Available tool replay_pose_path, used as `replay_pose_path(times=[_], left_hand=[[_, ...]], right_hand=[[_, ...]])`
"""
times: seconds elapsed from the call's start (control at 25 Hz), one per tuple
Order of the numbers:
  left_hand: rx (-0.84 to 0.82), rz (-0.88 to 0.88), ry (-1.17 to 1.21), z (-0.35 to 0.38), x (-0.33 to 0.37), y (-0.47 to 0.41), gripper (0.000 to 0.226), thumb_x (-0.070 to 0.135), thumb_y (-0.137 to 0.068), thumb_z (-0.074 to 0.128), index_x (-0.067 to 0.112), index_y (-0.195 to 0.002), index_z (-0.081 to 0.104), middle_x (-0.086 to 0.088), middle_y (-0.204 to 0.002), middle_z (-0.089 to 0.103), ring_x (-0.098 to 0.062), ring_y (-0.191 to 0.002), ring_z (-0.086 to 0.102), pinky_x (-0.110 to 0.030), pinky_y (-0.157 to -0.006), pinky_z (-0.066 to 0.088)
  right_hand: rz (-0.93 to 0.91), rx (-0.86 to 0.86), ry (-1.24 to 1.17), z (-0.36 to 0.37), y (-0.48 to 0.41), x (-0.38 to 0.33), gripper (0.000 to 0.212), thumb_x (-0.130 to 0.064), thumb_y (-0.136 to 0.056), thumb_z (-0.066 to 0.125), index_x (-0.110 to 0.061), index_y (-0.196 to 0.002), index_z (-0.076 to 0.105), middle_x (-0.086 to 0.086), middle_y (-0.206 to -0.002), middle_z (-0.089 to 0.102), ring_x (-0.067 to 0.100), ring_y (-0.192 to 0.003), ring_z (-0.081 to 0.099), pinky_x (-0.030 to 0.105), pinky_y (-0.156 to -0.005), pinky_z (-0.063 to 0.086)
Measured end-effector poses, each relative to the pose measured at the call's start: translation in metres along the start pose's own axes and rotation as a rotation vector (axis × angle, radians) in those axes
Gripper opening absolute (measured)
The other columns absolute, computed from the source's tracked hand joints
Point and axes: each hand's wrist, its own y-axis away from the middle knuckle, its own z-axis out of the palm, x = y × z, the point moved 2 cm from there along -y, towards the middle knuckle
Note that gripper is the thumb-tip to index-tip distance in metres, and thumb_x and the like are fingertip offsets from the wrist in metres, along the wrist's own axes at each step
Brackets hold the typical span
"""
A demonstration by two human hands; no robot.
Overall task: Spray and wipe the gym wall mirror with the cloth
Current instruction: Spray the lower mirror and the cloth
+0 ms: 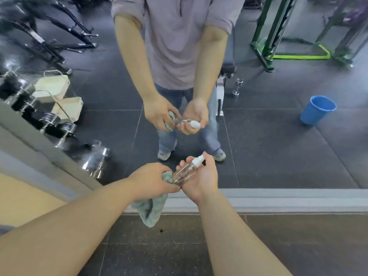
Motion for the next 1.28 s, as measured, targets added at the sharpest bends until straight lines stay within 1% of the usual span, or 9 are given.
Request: replay_pose_path(times=[0.2, 0.36, 0.52, 0.72, 0.88, 0.96, 1.04, 1.16, 1.28], left_hand=[[0.010, 0.002, 0.045, 0.061, 0.126, -0.032, 0.036, 0.056, -0.068, 0.072, 0.024, -0.064, 0.055, 0.007, -0.064, 0.056, -0.009, -0.061, 0.054, -0.029, -0.060, 0.043], [-0.041, 0.024, 0.018, 0.103, 0.208, -0.059, 0.036, 0.059, -0.068, 0.071, 0.025, -0.071, 0.059, 0.005, -0.073, 0.061, -0.011, -0.068, 0.058, -0.030, -0.063, 0.045], [-0.115, 0.066, -0.015, 0.126, 0.258, -0.092, 0.037, 0.062, -0.070, 0.067, 0.029, -0.085, 0.065, 0.007, -0.089, 0.062, -0.008, -0.081, 0.059, -0.034, -0.077, 0.050], [-0.166, 0.127, -0.058, 0.150, 0.309, -0.140, 0.044, 0.052, -0.076, 0.069, 0.012, -0.093, 0.064, -0.004, -0.089, 0.066, -0.013, -0.074, 0.057, -0.030, -0.067, 0.043], [-0.267, 0.151, -0.110, 0.183, 0.355, -0.163, 0.042, 0.055, -0.074, 0.070, 0.015, -0.085, 0.062, -0.002, -0.082, 0.064, -0.013, -0.070, 0.055, -0.031, -0.063, 0.041], [-0.301, 0.157, -0.125, 0.205, 0.385, -0.176, 0.040, 0.059, -0.070, 0.068, 0.021, -0.076, 0.060, 0.003, -0.072, 0.059, -0.013, -0.066, 0.054, -0.032, -0.061, 0.041], [-0.316, 0.166, -0.119, 0.234, 0.434, -0.194, 0.042, 0.061, -0.067, 0.066, 0.021, -0.073, 0.058, 0.006, -0.067, 0.056, -0.013, -0.064, 0.054, -0.032, -0.060, 0.039], [-0.321, 0.165, -0.143, 0.270, 0.513, -0.215, 0.042, 0.059, -0.072, 0.067, 0.018, -0.075, 0.058, 0.002, -0.070, 0.059, -0.014, -0.065, 0.055, -0.032, -0.059, 0.038], [-0.306, 0.142, -0.157, 0.310, 0.593, -0.229, 0.039, 0.056, -0.075, 0.067, 0.023, -0.065, 0.050, 0.005, -0.064, 0.052, -0.012, -0.059, 0.050, -0.031, -0.057, 0.036]], right_hand=[[-0.024, 0.040, -0.005, -0.068, 0.034, -0.122, 0.048, -0.046, -0.096, 0.047, -0.009, -0.066, 0.051, 0.005, -0.055, 0.049, 0.021, -0.053, 0.047, 0.031, -0.067, 0.040], [-0.038, 0.099, 0.031, -0.118, 0.052, -0.203, 0.042, -0.042, -0.095, 0.046, -0.008, -0.071, 0.050, 0.008, -0.068, 0.048, 0.023, -0.064, 0.045, 0.033, -0.072, 0.041], [-0.057, 0.131, -0.019, -0.156, 0.053, -0.251, 0.048, -0.047, -0.094, 0.047, -0.008, -0.068, 0.052, 0.010, -0.068, 0.050, 0.024, -0.063, 0.048, 0.034, -0.068, 0.042], [-0.134, 0.195, -0.110, -0.190, 0.042, -0.307, 0.046, -0.043, -0.095, 0.048, -0.006, -0.067, 0.053, 0.009, -0.063, 0.054, 0.024, -0.062, 0.050, 0.035, -0.067, 0.044], [-0.123, 0.251, -0.172, -0.234, 0.047, -0.344, 0.049, -0.042, -0.094, 0.047, -0.006, -0.063, 0.054, 0.011, -0.064, 0.052, 0.025, -0.063, 0.049, 0.035, -0.070, 0.042], [-0.153, 0.269, -0.179, -0.260, 0.054, -0.372, 0.046, -0.041, -0.093, 0.048, -0.007, -0.062, 0.053, 0.011, -0.065, 0.052, 0.025, -0.062, 0.049, 0.034, -0.069, 0.041], [-0.173, 0.291, -0.190, -0.294, 0.065, -0.419, 0.045, -0.042, -0.093, 0.050, -0.008, -0.064, 0.053, 0.011, -0.064, 0.054, 0.025, -0.062, 0.050, 0.035, -0.069, 0.042], [-0.161, 0.291, -0.203, -0.337, 0.082, -0.495, 0.045, -0.043, -0.094, 0.049, -0.007, -0.066, 0.052, 0.009, -0.060, 0.053, 0.024, -0.061, 0.050, 0.035, -0.071, 0.043], [-0.119, 0.271, -0.181, -0.387, 0.101, -0.568, 0.047, -0.043, -0.095, 0.046, -0.007, -0.066, 0.051, 0.010, -0.063, 0.051, 0.024, -0.063, 0.048, 0.035, -0.072, 0.041]])
